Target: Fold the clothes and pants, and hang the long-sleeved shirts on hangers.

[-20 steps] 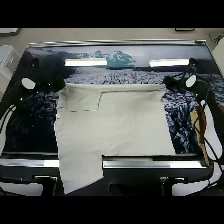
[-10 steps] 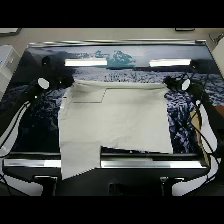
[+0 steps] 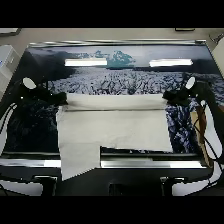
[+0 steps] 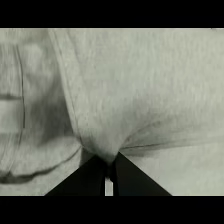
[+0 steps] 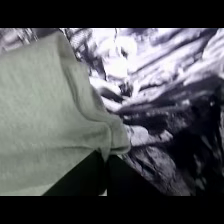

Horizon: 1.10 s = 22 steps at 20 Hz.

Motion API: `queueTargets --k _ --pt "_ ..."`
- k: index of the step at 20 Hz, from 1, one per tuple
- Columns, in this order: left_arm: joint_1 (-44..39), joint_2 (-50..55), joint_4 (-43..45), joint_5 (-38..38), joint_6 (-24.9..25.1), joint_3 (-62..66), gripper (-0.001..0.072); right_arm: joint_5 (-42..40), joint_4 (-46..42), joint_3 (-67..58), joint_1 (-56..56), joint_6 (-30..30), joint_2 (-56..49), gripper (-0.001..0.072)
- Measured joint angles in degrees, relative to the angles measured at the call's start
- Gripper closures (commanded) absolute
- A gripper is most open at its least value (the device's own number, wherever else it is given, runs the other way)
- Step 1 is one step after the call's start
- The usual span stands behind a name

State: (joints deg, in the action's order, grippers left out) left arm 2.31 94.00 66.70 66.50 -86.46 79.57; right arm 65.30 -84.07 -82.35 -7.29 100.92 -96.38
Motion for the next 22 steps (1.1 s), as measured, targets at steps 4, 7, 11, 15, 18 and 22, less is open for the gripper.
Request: queueTargets --k 4,7,11,15,18,22 --pt "0.17 -0.24 1.01 4.83 0.02 -3.19 0.0681 4.74 -0.42 1.38 -0.02 -2.45 -1.05 0.0669" --pt "0.15 0.0 1.38 6.25 -0.15 -4.31 0.068 5.84 -0.57 1.68 -0.02 -3.28 -1.29 0.0669" --pt "-0.13 0.83 1.66 6.99 -0.57 -4.76 0.0477 6.32 -0.55 1.84 -0.02 -3.45 -1.42 0.0386" --pt "1.7 0.5 1.79 10.23 -0.13 -1.53 0.0128 10.58 0.98 -0.59 -1.49 -5.14 -0.59 0.0133" --pt "5.95 -2.34 1.99 15.72 1.22 0.22 0.0129 18.29 1.31 -3.26 -7.08 -6.45 1.7 0.0133" --pt "11.15 -11.45 2.1 18.86 4.55 -14.23 0.0231 24.94 2.29 1.18 -13.94 -7.8 7.19 0.0134"
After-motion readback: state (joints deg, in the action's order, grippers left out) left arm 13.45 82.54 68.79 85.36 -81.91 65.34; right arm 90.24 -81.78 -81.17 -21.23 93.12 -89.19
